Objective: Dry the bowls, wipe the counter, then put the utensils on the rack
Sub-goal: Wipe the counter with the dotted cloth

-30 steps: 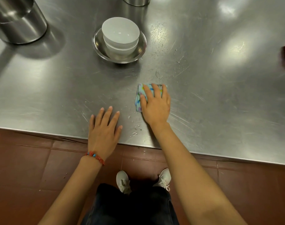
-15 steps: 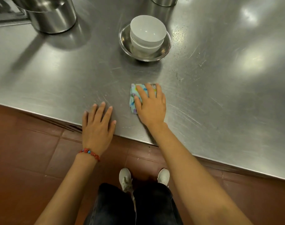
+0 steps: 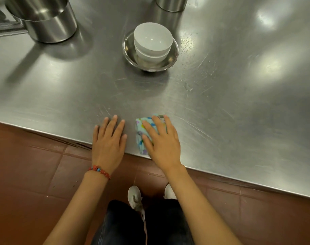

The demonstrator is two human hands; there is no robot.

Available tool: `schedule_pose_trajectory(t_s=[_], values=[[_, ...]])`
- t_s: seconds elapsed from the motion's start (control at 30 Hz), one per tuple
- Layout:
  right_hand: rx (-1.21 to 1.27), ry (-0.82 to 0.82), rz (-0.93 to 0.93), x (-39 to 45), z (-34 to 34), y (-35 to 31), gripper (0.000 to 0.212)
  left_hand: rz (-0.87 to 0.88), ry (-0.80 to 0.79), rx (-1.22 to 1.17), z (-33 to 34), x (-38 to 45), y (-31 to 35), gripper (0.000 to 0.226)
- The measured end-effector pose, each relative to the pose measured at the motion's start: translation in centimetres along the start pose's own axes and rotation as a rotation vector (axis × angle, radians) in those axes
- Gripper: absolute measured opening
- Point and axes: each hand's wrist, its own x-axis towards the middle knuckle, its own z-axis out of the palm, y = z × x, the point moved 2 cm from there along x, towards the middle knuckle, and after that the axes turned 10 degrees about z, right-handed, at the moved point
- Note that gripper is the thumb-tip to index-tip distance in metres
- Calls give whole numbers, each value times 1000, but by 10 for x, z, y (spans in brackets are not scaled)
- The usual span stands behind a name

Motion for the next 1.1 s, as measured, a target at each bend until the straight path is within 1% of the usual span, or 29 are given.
schedule_pose_trajectory(t_s=[0.1,0.17,0.27,0.37,0.43,0.57,0.63,0.7,0.83,0.9,0.97,1.03,1.1], values=[[16,52,260,-4,-13,45,40,42,-26,-25,8,12,18,42],[-7,77,323,-14,-16,59,43,70,-53,-32,15,22,29,42],[-42,108,324,-17,-13,59,44,89,-78,-39,23,39,44,45],[-30,111,295,13,-11,62,42,101,-97,-35,31,61,55,46],[12,102,304,58,-11,71,41,108,-110,-18,35,75,59,48],[31,12,347,170,-8,89,44,87,-120,19,41,104,61,48],[15,-3,352,199,-4,91,44,83,-129,39,43,114,64,48],[7,-7,321,200,-1,86,44,77,-124,42,45,122,68,47],[11,29,89,154,-1,69,39,65,-89,42,46,124,71,43],[11,23,25,154,-1,71,36,70,-83,45,46,123,70,42],[14,3,12,173,-2,75,36,70,-83,56,44,125,70,44],[39,-36,67,197,-1,73,39,68,-84,66,43,126,71,44],[45,-46,111,203,0,70,41,61,-89,56,43,127,72,43]])
